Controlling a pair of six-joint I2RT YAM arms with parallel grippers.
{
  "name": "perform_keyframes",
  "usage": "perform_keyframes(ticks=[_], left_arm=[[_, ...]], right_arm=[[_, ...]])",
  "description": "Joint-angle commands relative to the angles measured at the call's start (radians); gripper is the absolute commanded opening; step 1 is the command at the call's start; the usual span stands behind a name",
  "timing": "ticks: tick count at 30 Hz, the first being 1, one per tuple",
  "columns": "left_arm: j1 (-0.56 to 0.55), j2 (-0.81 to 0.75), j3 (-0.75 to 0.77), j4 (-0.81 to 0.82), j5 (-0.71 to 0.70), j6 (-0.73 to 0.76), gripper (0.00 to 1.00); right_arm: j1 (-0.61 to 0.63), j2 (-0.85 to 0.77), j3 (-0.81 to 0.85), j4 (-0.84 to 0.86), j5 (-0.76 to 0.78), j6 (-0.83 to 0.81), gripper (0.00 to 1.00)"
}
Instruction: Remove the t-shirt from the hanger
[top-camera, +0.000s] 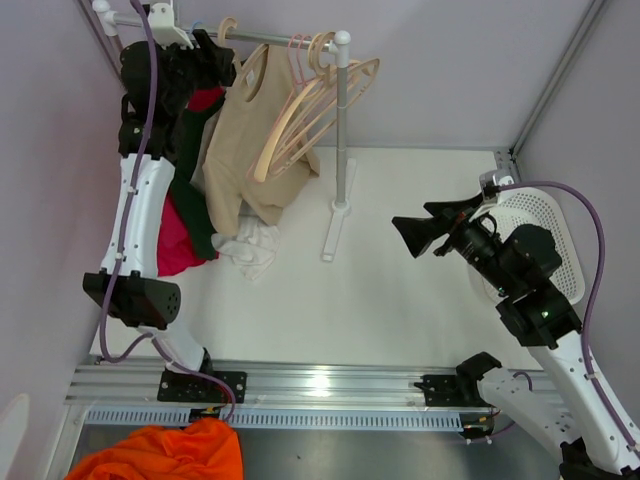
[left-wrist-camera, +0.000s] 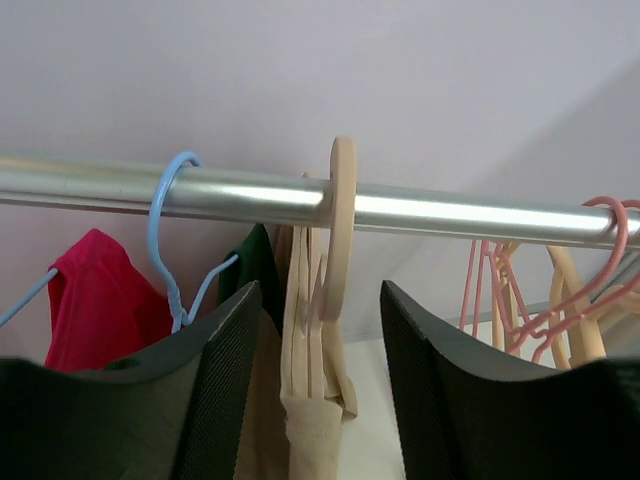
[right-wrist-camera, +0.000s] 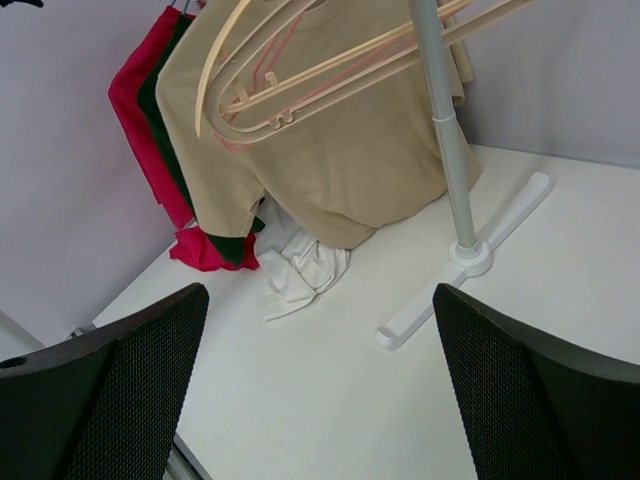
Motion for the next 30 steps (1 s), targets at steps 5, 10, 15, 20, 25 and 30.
perform_keyframes(ticks=[5,10,15,20,25,30], left_arm=[[-0.003,0.078,0.086,0.044,0.036,0.009,0.51],[-0.003,0.087,0.086,0.057,0.05,-0.009,0.51],[-0.003,0.107,0.083,0.076,0.042,-0.012,0.44],[-0.002,0.153,0.137,0.068,0.059,-0.015,0.32],[-0.003,0.205,0.175,0.077,0.126,-0.017,0.22],[-0.003,0.233,0.218,0.073,0.162,-0.026,0.01]], right_arm=[[-0.003,0.004,0.004,-0.021,0.057,-0.029,1.0],[-0.004,0.006,0.006,-0.024,0.063,-0.035,0.99],[-0.006,-0.002,-0.004,-0.015,0.062,-0.038,1.0],[-0.011,-0.005,-0.002,-0.026,0.069,-0.044,0.99],[-0.017,-0.005,-0.002,-0.034,0.077,-0.047,0.99],[-0.02,0.0,-0.004,-0.031,0.08,-0.046,1.0]])
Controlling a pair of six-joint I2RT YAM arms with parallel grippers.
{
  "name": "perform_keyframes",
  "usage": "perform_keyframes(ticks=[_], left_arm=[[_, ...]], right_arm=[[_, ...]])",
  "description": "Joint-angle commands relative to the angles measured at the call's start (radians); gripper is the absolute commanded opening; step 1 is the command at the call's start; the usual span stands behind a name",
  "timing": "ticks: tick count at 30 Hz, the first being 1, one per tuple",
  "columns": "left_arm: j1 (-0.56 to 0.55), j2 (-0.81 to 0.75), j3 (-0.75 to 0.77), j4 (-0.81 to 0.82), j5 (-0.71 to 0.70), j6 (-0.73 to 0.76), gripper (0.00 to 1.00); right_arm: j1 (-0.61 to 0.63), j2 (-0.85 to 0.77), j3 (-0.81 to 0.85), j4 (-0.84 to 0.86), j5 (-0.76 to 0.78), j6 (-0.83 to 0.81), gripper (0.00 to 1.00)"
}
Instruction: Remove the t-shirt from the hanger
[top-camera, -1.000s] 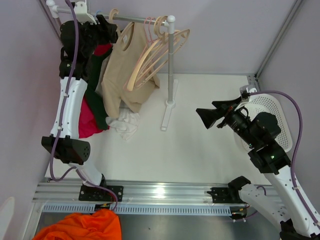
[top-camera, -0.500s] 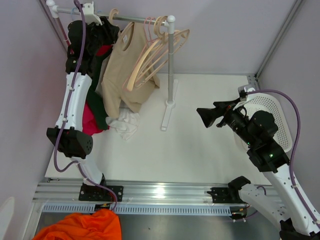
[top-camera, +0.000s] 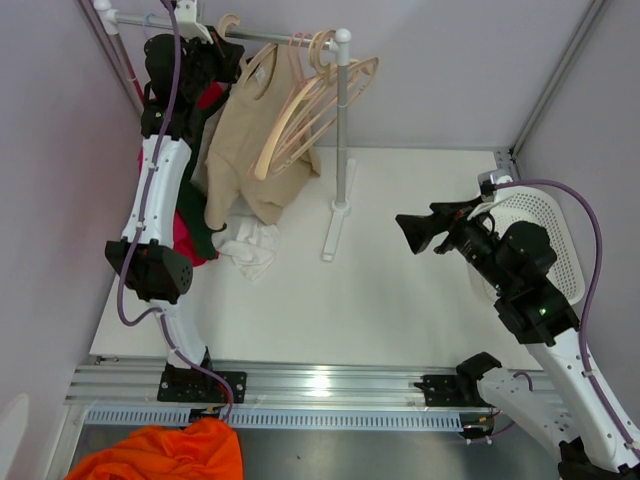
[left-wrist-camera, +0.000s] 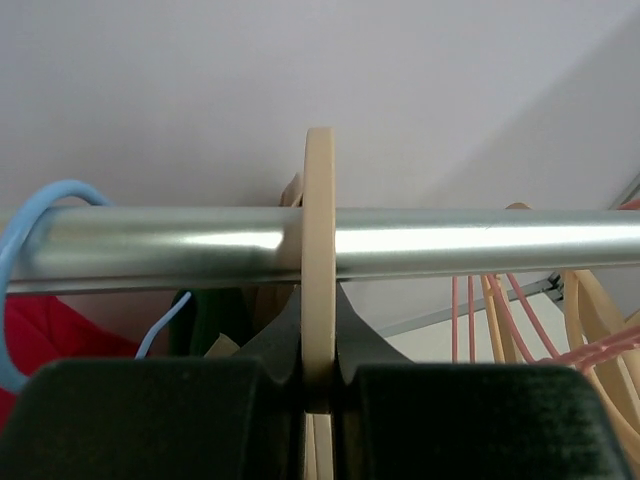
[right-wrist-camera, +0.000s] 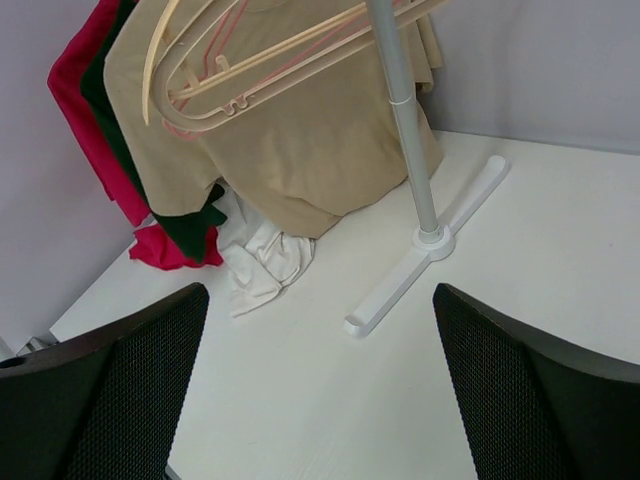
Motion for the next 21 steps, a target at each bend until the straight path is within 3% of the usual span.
perform_keyframes(ticks=[1,10,21], left_arm=[[-0.003,0.016,0.058,0.011,0.048,-0.015,0.01],[-0.003,-0.042,0.119,0.027,0.042,-0.025,0.01],[-0.003,-0.191,0.082,0.008,0.018,-0.028,0.01]], right_arm=[[-0.006,-0.003,-0.004,0.014,0.011,-0.009,0.99],[-0.012,0.023,-0.007,0.041,-0.016,0.004,0.99],[-0.015,0.037,-0.029,0.058,-0.033,0.019,1.0]])
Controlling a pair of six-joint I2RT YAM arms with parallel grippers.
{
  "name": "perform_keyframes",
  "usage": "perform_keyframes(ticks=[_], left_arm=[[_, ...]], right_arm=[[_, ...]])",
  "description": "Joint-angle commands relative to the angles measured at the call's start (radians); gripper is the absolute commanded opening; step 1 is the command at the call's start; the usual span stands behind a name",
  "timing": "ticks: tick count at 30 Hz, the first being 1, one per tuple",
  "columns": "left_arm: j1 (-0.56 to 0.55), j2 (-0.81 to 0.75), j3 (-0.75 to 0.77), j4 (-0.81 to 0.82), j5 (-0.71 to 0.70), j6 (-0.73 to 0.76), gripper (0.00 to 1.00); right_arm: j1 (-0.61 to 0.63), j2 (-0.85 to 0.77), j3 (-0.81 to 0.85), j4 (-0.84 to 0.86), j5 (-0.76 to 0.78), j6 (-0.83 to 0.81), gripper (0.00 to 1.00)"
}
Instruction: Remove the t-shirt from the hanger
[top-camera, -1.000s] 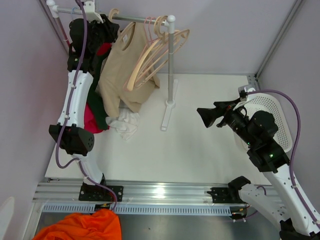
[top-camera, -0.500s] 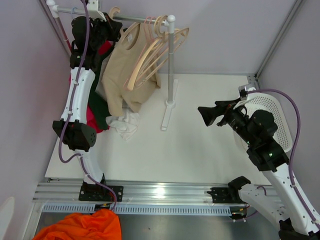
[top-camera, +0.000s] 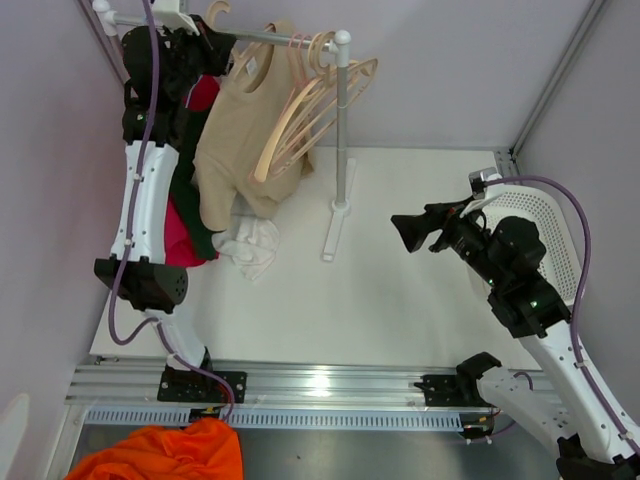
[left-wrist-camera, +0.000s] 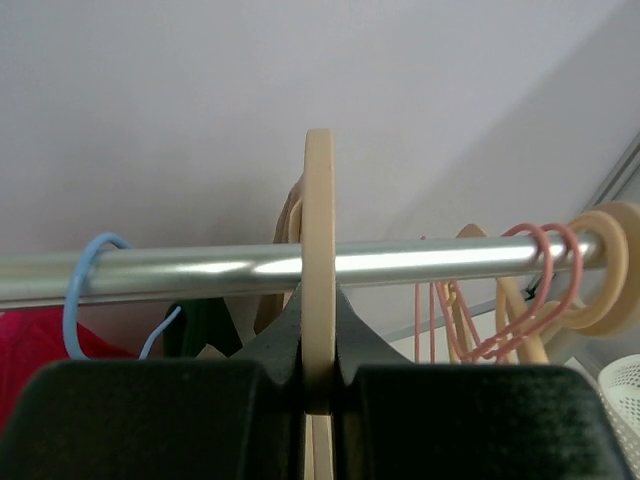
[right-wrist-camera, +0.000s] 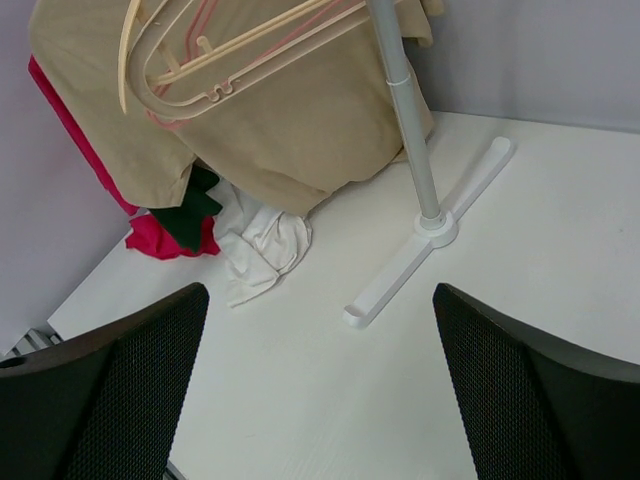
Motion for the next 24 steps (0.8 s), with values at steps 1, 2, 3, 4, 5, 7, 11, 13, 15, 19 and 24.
perform_keyframes(ticks=[1,2,3,4,5,7,11,13,15,19,24], left_arm=[[-0.003,-0.155,0.019,0.072,-0.011,-0.033,0.01],[-0.003,-0.175,-0.033,0.074,-0.017,-0.057,0.01],[-0.004,-0.2,-0.06,0.078,-0.021,-0.071,0.01],[-0.01,-0.256,-0.087,0.083,-0.034,-0.081,0.01],[-0.032,-0.293,-0.156,0.092,-0.058,-0.082,0.01],[-0.071,-0.365,-0.298,0.101,-0.213,-0.052,0.01],[-0.197,-0.511,-0.457,0.112,-0.489,0.049,0.01],[-0.222,-0.577,-0.541,0.107,-0.585,0.06,0.01],[-0.245,-0.634,-0.599,0.088,-0.649,0.036,0.01],[-0.32,-0.7,-0.698,0.077,-0.859,0.03,0.01],[-0.4,-0.709,-0.755,0.031,-1.161,0.039,0.01]], right_arm=[[-0.003,0.013,-0.009,0.046,-0.01,0.014,1.0],[-0.004,0.019,-0.012,0.049,-0.009,0.015,1.0],[-0.003,0.026,-0.017,0.061,-0.01,0.023,0.99],[-0.004,0.037,-0.018,0.067,-0.018,0.027,1.0],[-0.003,0.061,-0.018,0.077,-0.028,0.032,0.99],[0.002,0.092,-0.009,0.101,-0.054,0.041,0.99],[0.032,0.17,0.026,0.126,-0.119,0.044,0.99],[0.068,0.203,0.034,0.15,-0.148,0.034,0.99],[0.101,0.226,0.046,0.175,-0.153,0.018,0.99],[0.235,0.281,0.097,0.176,-0.096,-0.051,1.0],[0.404,0.355,0.161,0.195,-0.076,-0.106,1.0]])
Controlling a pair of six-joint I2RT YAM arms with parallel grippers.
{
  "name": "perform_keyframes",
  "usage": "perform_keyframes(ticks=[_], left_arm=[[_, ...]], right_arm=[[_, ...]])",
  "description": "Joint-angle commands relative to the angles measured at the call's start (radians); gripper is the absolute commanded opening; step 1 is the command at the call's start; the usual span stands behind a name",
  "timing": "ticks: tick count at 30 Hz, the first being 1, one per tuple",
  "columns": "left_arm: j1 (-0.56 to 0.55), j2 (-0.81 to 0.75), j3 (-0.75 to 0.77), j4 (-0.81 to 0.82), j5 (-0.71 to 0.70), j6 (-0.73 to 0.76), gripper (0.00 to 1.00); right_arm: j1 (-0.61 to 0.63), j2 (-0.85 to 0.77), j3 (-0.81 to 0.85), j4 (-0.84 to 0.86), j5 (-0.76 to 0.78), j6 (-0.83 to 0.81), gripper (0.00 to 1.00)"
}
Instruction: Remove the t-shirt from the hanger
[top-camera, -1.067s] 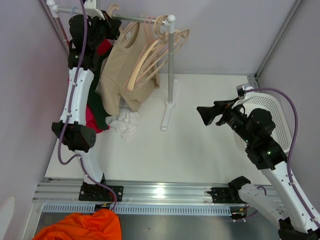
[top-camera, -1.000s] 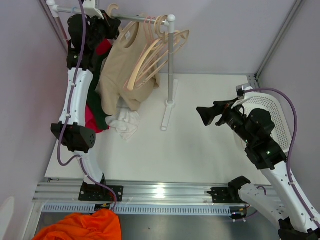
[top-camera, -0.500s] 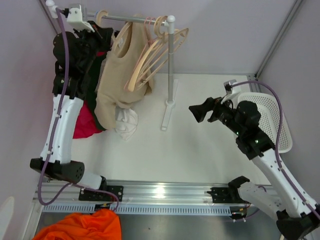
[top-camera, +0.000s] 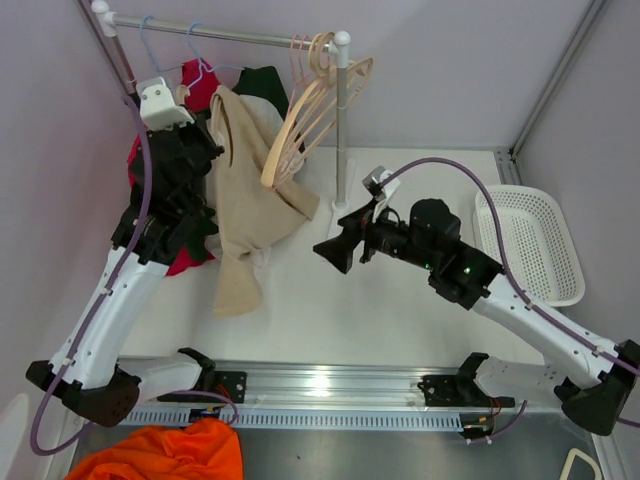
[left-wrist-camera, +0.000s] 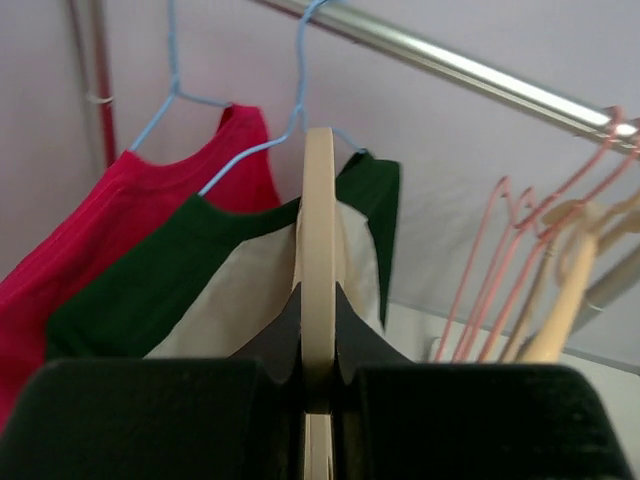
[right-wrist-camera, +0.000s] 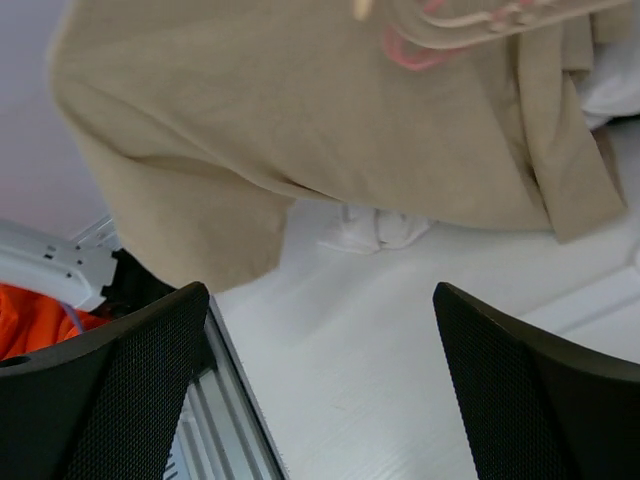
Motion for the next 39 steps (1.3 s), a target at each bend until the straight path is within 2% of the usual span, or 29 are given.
perform_keyframes(ticks=[1,5,9,20,28,29,30,31,32,33,35,38,39], left_arm=[[-0.042,-0.009,-0.009,0.01,-0.297,0.01,0.01],[-0.085,0.018,-0.004,-0.027,-0.473,0.02,0.01],[-0.122,0.052,0.013,-0.009,-0.547,0.069,0.01],[-0.179,0.083,0.025,0.019,-0.546,0.094,0.01],[-0.185,0.08,0.025,0.03,-0.533,0.097,0.01],[-0.183,0.081,0.02,0.031,-0.532,0.095,0.01],[-0.185,0.081,0.02,0.031,-0.526,0.092,0.01],[-0.185,0.081,0.017,0.031,-0.523,0.086,0.01],[-0.183,0.081,0.013,0.033,-0.516,0.083,0.01],[-0.183,0.078,0.007,0.039,-0.503,0.079,0.01],[-0.183,0.077,-0.004,0.041,-0.49,0.056,0.01],[-0.183,0.08,-0.017,0.056,-0.47,0.042,0.01],[-0.183,0.085,-0.017,0.056,-0.467,0.039,0.01]], right_arm=[[0.074,0.034,0.062,0.078,-0.003,-0.058,1.0],[0.178,0.097,0.065,0.162,-0.003,-0.078,0.99],[0.223,0.132,0.056,0.228,0.025,-0.08,0.99],[0.312,0.295,0.06,0.388,0.075,-0.061,0.99],[0.356,0.353,0.071,0.383,0.094,-0.043,0.95],[0.363,0.358,0.073,0.383,0.098,-0.043,0.91],[0.369,0.359,0.073,0.382,0.098,-0.043,0.71],[0.369,0.361,0.071,0.382,0.098,-0.034,0.57],[0.369,0.361,0.073,0.38,0.103,-0.027,0.35],[0.367,0.359,0.073,0.379,0.101,-0.024,0.26],[0.369,0.356,0.071,0.365,0.097,-0.017,0.14],[0.373,0.336,0.064,0.354,0.092,-0.009,0.09],[0.375,0.327,0.05,0.354,0.092,-0.006,0.04]])
